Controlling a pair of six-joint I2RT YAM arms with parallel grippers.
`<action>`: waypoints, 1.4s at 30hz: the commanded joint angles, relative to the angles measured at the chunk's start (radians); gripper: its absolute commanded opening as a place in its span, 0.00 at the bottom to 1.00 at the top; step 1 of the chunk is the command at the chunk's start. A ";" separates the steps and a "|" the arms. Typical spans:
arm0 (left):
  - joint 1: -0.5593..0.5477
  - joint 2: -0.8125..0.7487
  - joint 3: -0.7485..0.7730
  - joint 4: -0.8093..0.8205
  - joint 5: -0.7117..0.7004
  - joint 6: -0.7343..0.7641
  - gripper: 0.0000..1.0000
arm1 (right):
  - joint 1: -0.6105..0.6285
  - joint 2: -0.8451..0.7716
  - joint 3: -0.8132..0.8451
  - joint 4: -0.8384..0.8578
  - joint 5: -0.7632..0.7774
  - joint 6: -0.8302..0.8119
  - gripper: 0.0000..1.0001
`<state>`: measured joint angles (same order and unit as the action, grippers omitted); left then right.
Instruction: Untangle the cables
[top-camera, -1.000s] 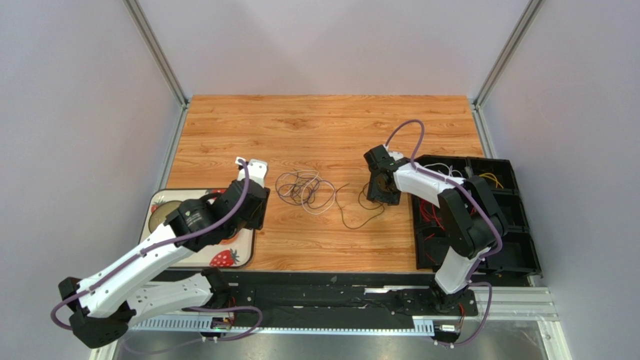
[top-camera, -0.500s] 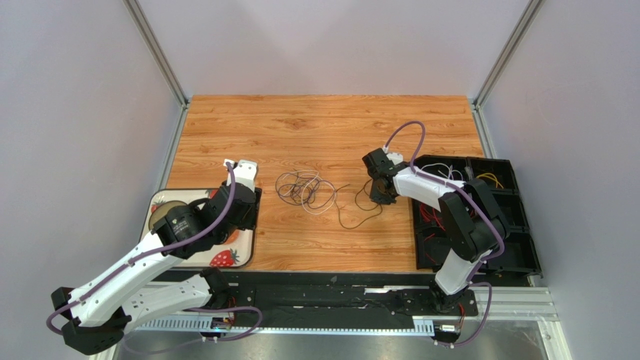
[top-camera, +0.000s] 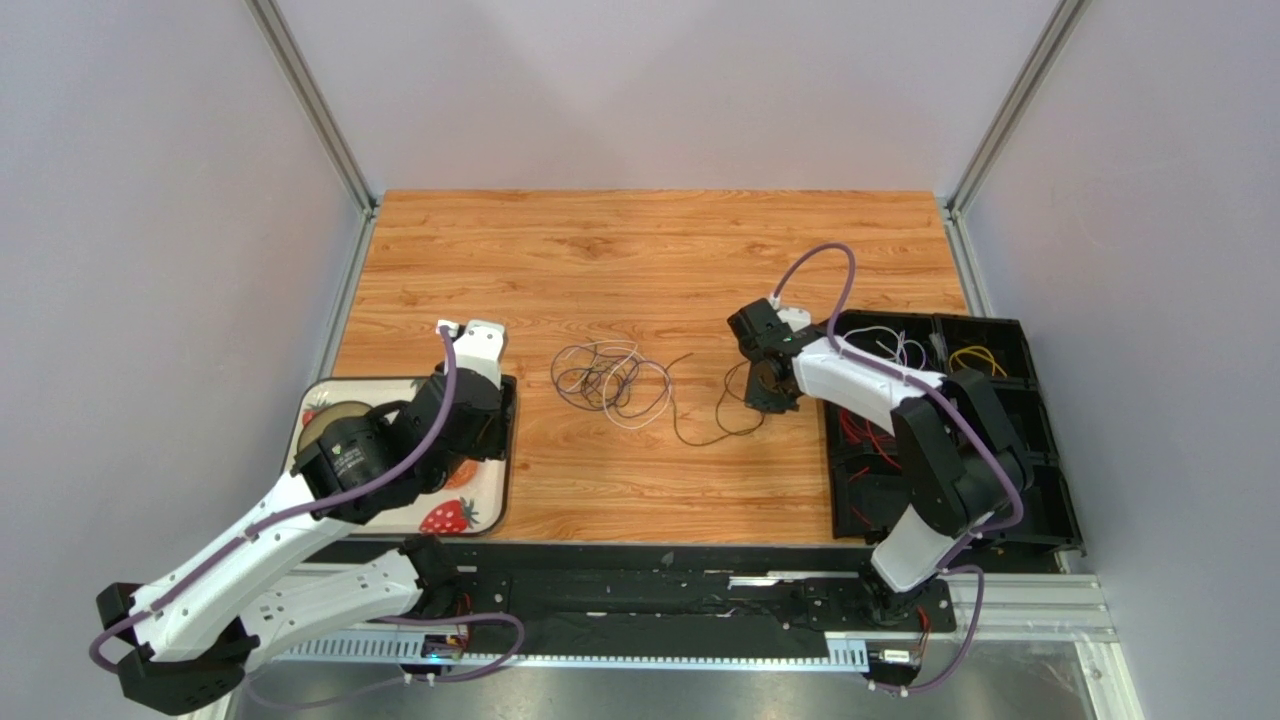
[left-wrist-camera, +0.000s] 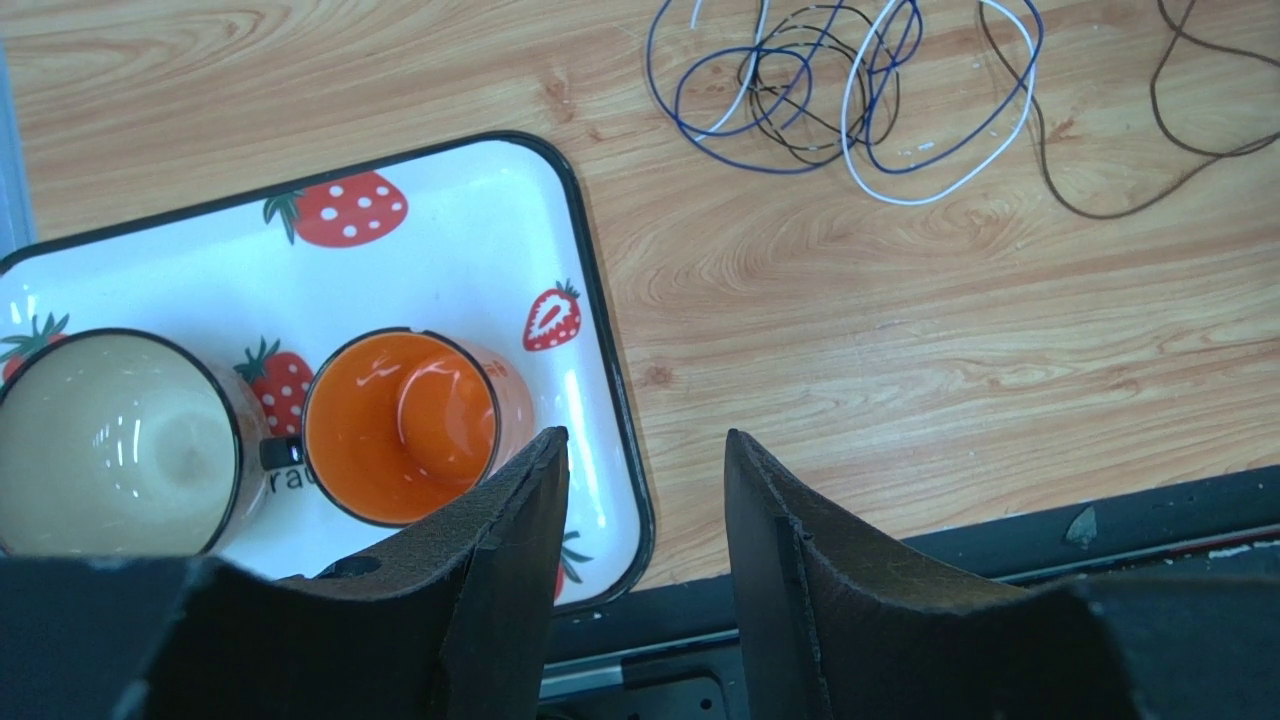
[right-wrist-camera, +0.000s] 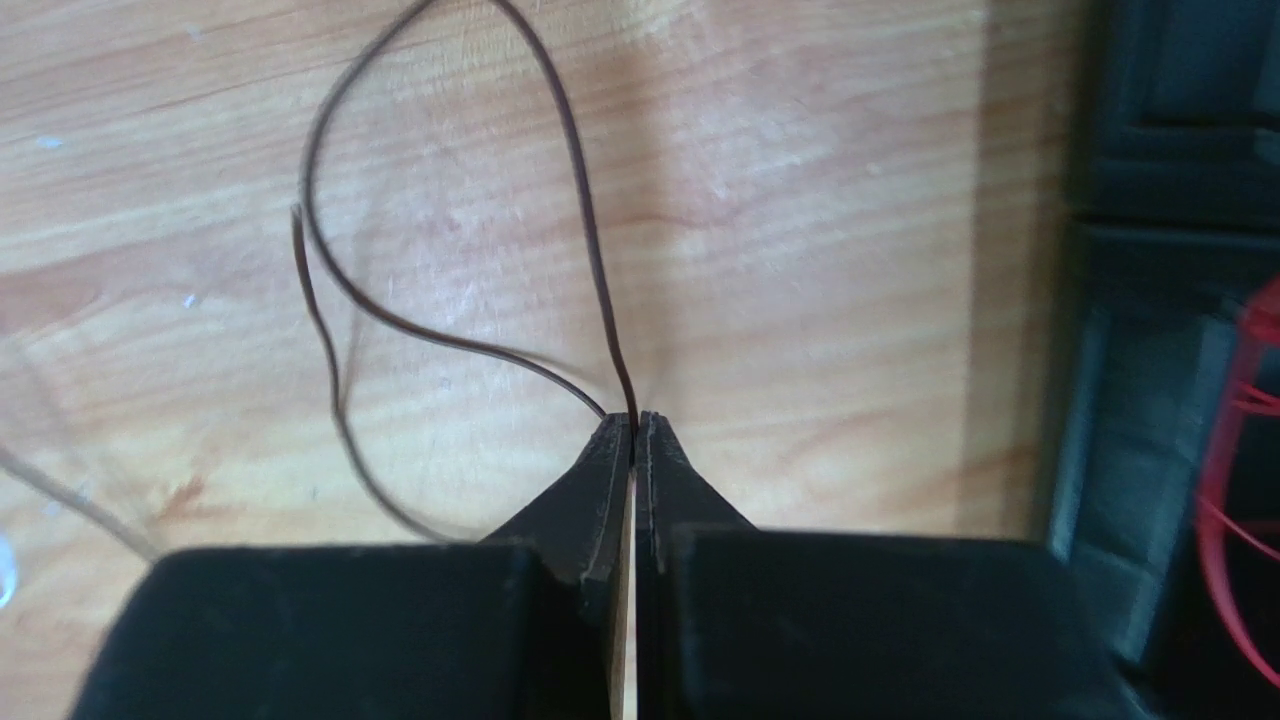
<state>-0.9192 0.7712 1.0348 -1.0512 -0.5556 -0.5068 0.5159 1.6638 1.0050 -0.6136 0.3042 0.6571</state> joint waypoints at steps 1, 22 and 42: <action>0.005 -0.016 -0.004 0.019 -0.015 0.008 0.52 | 0.009 -0.159 0.096 -0.101 0.035 -0.016 0.00; 0.005 -0.044 -0.009 0.025 -0.006 0.007 0.51 | 0.010 -0.656 0.378 -0.425 0.187 -0.126 0.00; 0.005 -0.024 -0.009 0.020 -0.013 -0.001 0.50 | 0.010 -0.854 0.731 -0.587 0.231 -0.321 0.00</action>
<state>-0.9192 0.7422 1.0275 -1.0504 -0.5556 -0.5079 0.5232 0.8589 1.6615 -1.1637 0.4789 0.3962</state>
